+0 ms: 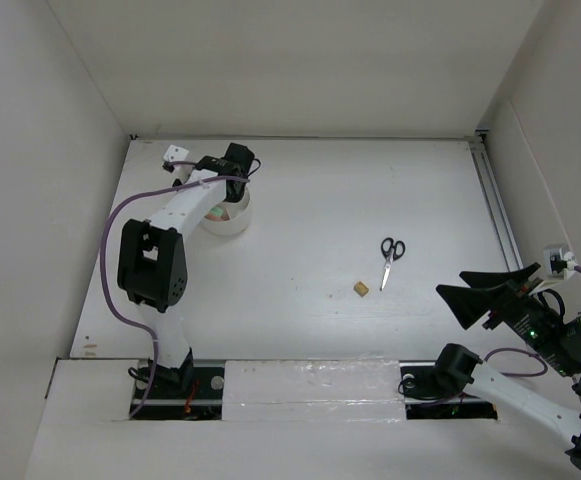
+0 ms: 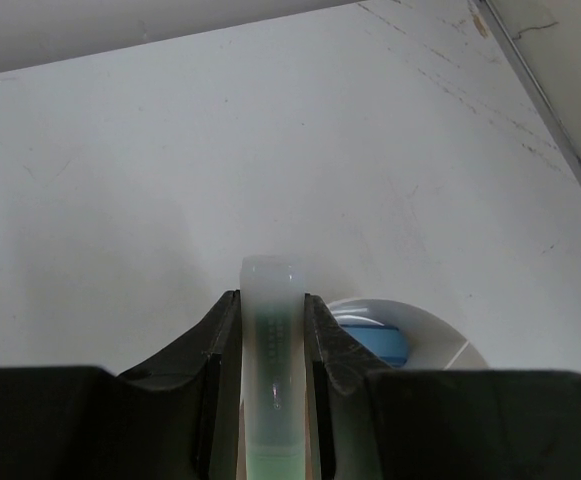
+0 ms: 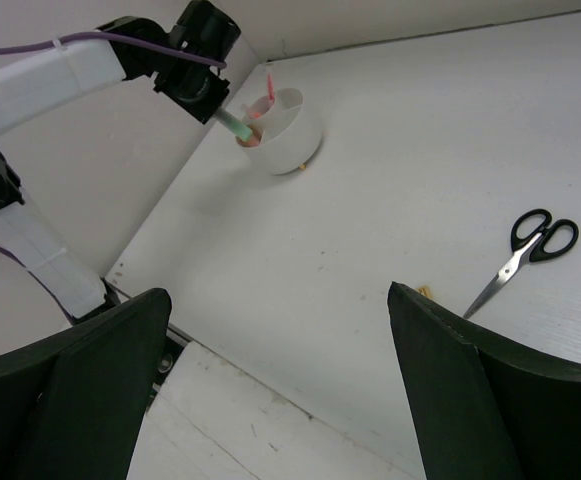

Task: Sort the stationery into containers
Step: Place the stationery in the storage box.

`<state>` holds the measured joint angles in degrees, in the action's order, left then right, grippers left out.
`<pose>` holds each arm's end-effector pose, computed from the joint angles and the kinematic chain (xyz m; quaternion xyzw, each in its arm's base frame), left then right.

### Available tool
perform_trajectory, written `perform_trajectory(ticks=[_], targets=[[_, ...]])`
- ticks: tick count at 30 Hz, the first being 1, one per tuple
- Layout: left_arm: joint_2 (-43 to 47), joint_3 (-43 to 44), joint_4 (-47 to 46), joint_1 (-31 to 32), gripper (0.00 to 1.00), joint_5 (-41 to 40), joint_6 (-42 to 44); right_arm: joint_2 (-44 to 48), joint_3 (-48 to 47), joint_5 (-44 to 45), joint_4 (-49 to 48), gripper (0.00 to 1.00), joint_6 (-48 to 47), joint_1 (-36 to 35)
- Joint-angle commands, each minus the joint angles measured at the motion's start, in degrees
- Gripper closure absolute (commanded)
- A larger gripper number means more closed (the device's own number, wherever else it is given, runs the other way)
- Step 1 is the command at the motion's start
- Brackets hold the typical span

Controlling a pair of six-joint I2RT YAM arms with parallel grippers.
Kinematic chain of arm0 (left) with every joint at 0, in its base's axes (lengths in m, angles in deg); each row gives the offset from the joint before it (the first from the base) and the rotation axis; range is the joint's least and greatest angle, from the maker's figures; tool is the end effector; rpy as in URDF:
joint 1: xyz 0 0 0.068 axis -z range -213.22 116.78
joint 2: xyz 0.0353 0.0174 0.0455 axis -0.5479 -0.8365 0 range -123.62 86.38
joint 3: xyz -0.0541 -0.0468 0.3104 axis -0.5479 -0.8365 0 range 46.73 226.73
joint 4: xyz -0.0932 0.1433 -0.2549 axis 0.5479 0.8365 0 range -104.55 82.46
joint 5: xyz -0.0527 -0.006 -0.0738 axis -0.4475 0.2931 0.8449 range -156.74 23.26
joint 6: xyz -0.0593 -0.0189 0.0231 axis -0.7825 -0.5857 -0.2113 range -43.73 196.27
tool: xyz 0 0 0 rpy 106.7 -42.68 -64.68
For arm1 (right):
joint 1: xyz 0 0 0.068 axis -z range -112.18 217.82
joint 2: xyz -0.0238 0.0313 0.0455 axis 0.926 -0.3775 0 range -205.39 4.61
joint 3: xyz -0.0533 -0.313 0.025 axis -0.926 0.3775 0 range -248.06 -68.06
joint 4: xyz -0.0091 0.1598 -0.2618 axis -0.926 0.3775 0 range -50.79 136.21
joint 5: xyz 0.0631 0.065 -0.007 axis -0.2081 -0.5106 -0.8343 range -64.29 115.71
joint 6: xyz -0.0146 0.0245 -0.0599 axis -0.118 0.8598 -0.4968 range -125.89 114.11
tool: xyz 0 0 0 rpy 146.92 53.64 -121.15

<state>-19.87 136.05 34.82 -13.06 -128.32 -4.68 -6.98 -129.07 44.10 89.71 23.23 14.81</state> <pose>0.4333 -0.1098 0.2935 -0.5160 0.6720 0.1820 0.4990 0.0038 -0.0227 0.4352 -0.0364 0.7125 0.3682 0.5962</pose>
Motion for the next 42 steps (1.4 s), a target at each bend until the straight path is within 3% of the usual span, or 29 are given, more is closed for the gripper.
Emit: perform_trajectory(ticks=[1, 42], targets=[[-0.8, 2.7, 2.6, 0.1, 1.0, -10.8, -14.8, 0.5, -0.2, -0.5, -3.0, 0.05, -0.9, -0.6], [-4.6, 4.4, 9.3, -0.5, 0.99, -11.4, -22.8, 1.6, 0.4, -0.5, -3.6, 0.05, -0.9, -0.6]])
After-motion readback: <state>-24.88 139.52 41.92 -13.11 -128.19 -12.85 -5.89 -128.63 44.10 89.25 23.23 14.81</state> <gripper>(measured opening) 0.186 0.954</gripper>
